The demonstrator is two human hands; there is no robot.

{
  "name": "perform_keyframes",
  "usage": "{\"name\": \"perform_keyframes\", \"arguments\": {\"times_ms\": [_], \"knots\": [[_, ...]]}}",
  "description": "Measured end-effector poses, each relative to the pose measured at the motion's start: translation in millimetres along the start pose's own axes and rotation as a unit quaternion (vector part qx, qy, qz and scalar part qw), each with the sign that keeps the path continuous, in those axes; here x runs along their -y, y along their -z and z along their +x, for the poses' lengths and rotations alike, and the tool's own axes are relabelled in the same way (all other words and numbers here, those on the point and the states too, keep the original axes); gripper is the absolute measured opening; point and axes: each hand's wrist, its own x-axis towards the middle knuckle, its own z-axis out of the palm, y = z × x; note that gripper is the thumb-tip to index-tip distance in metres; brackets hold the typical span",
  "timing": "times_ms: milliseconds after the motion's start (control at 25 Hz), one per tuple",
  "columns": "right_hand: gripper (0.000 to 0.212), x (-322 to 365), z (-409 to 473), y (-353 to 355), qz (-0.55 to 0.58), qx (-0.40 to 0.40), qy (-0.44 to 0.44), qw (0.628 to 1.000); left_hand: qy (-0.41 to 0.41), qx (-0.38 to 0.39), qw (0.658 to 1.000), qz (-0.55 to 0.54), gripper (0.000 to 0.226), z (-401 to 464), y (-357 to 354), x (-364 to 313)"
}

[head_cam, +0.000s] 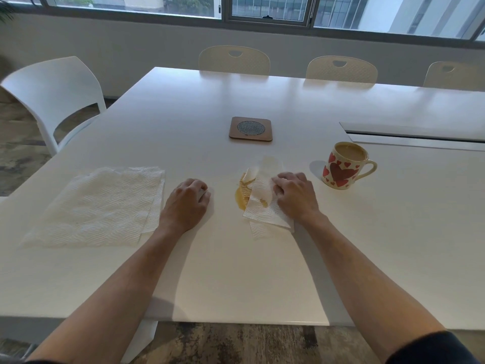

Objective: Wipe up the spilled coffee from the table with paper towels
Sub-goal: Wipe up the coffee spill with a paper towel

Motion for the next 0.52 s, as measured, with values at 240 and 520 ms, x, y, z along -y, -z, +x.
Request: {"name": "perform_keyframes", "arguments": {"times_ms": [240,520], "knots": [[0.031,8,7,-3,-0.004,0.015,0.007,1.000,-0.001,-0.003,1.000,0.001,0.020,0,0,-1],[0.011,20,9,-7,0.013,0.046,0.064,0.997,-0.002,-0.006,1.000,0.006,0.020,0,1,-3]]}}
